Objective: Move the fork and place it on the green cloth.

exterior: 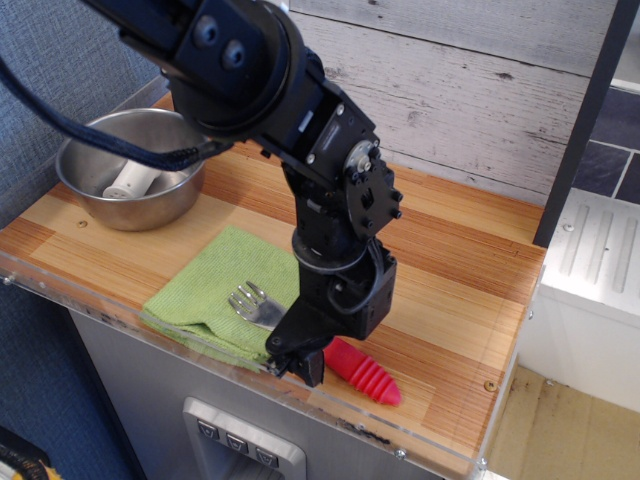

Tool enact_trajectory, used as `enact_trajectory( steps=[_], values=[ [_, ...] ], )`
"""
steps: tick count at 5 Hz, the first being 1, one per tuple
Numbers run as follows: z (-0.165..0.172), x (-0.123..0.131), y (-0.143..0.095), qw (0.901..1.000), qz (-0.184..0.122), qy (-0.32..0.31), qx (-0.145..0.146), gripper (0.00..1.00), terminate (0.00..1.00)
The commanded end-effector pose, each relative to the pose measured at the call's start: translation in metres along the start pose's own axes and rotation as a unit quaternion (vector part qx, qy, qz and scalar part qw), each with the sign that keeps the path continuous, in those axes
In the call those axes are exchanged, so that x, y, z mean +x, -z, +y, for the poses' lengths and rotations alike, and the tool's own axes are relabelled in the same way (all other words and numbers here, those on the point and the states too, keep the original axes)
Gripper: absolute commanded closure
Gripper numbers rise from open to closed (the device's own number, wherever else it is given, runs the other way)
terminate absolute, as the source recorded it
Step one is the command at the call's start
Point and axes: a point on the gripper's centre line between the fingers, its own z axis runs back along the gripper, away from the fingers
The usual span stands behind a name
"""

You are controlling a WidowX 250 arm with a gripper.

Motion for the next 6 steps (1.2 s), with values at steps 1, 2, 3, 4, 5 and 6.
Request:
enact_trajectory(
  steps=[1,2,3,4,5,6],
  values=[
    [-0.001,0.005,-0.017,0.9997,-0.002,-0.003,0.024,0.00,0.00],
    [0.008,0.004,-0.036,0.9992,-0.001,-0.004,0.041,0.00,0.00],
    [0.024,0.008,-0.071,0.9973,-0.001,-0.006,0.074,0.00,0.00],
    [0.030,0.006,-0.096,0.9957,-0.002,-0.008,0.093,0.00,0.00],
    [0.030,0.006,-0.096,0.9957,-0.002,-0.008,0.093,0.00,0.00],
    [0.030,0.006,-0.096,0.9957,-0.002,-0.008,0.093,0.00,0.00]
  ],
)
